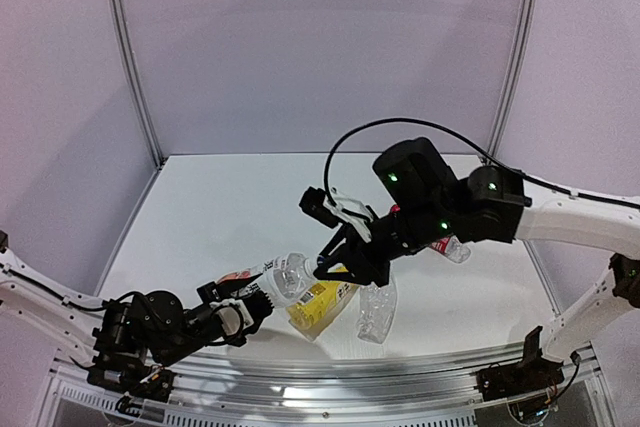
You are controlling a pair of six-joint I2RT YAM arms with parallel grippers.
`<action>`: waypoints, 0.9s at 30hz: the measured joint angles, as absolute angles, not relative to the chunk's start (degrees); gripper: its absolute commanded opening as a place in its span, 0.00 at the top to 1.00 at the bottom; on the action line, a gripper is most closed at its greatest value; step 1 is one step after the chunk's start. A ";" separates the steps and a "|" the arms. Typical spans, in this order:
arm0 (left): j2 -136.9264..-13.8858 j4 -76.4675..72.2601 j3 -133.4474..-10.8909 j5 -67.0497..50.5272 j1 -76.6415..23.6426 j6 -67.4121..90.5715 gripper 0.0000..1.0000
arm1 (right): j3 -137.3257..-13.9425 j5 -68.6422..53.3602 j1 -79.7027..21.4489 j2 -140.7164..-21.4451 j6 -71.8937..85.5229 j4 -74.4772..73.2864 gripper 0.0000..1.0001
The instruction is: Unscrew the bottle caps
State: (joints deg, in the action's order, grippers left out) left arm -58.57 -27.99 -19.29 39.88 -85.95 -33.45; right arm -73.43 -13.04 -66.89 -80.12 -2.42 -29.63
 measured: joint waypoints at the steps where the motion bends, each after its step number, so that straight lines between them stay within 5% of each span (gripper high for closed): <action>1: -58.57 -27.90 -19.46 39.05 -85.97 -33.65 1.00 | -70.02 -12.08 -67.46 -77.89 -6.98 -26.48 0.92; 5: -58.63 -27.31 -19.66 36.60 -85.97 -34.63 1.00 | -62.02 -7.20 -70.41 -73.19 -21.82 -18.57 0.89; 13: -58.63 -24.69 -19.64 36.45 -85.91 -35.86 1.00 | -57.58 2.20 -74.37 -72.29 -40.77 -14.31 0.60; 20: -57.43 -25.82 -19.46 39.75 -85.80 -32.69 1.00 | -55.99 9.34 -72.84 -64.01 -33.98 -16.03 0.04; 27: -57.45 -26.57 -19.46 41.80 -85.80 -32.05 1.00 | -68.16 7.46 -69.73 -60.01 -6.52 -21.17 0.05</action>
